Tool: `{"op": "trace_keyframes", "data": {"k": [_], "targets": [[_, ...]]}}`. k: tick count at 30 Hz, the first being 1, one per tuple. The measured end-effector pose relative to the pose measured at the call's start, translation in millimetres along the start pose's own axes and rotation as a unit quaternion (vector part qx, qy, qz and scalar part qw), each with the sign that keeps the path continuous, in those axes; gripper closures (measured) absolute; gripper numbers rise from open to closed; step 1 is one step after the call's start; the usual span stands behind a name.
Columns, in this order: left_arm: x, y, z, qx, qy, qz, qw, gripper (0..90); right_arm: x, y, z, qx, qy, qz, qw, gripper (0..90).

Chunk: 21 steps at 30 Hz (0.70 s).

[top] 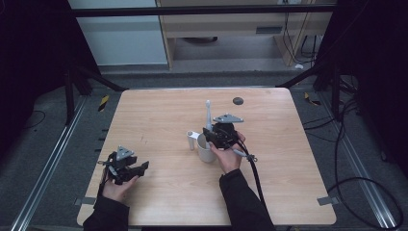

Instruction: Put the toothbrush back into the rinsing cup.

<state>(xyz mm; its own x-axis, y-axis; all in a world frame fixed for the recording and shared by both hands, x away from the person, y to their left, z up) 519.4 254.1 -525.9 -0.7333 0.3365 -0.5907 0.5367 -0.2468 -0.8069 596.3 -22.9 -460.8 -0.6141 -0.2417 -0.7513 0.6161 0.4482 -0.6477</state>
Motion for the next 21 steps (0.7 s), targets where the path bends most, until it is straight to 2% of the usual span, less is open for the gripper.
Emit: {"op": "trace_keyframes", "data": {"k": [3, 6, 9, 12, 15, 17, 21], "targets": [[-0.1, -0.1, 0.1, 0.000, 0.000, 0.000, 1.0000, 43.9, -0.5, -3.0, -0.7, 0.000, 0.002, 0.003, 1.0000, 54.6], [0.0, -0.1, 0.1, 0.000, 0.000, 0.000, 1.0000, 43.9, -1.3, -8.0, -1.8, 0.001, -0.007, 0.010, 0.9999, 47.7], [0.0, -0.3, 0.3, 0.000, 0.000, 0.001, 1.0000, 43.9, -1.5, -17.0, -4.8, -0.006, -0.014, 0.016, 0.9998, 40.1], [0.0, -0.3, 0.2, 0.000, 0.000, 0.001, 1.0000, 43.8, -0.8, -31.5, -4.5, -0.016, -0.011, 0.023, 0.9995, 33.0], [0.1, -0.1, 0.5, 0.000, 0.000, 0.000, 1.0000, 43.8, 2.0, -45.5, -1.8, -0.024, -0.003, 0.032, 0.9992, 28.7], [0.1, -0.3, 0.7, -0.001, 0.000, 0.001, 1.0000, 43.7, 6.9, -57.8, 2.2, -0.019, -0.007, 0.034, 0.9992, 26.2], [0.3, -0.3, 0.7, -0.001, -0.002, 0.001, 1.0000, 43.7, 13.0, -66.7, 6.8, -0.016, -0.008, 0.032, 0.9993, 24.7]]}}
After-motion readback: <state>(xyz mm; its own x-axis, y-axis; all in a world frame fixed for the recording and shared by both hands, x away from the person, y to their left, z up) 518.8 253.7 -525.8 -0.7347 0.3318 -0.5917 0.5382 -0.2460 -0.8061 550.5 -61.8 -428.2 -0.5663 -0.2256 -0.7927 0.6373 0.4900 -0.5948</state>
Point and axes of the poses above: each handheld gripper's, and its own axes: y roughly forward along the jaws, x roughly out of its underside, z roughly to its right, the point moved 8 cm from there along y, roughly forward along the jaws, and after that the axes turned 11 degrees about -z, right-handed, at the moved point
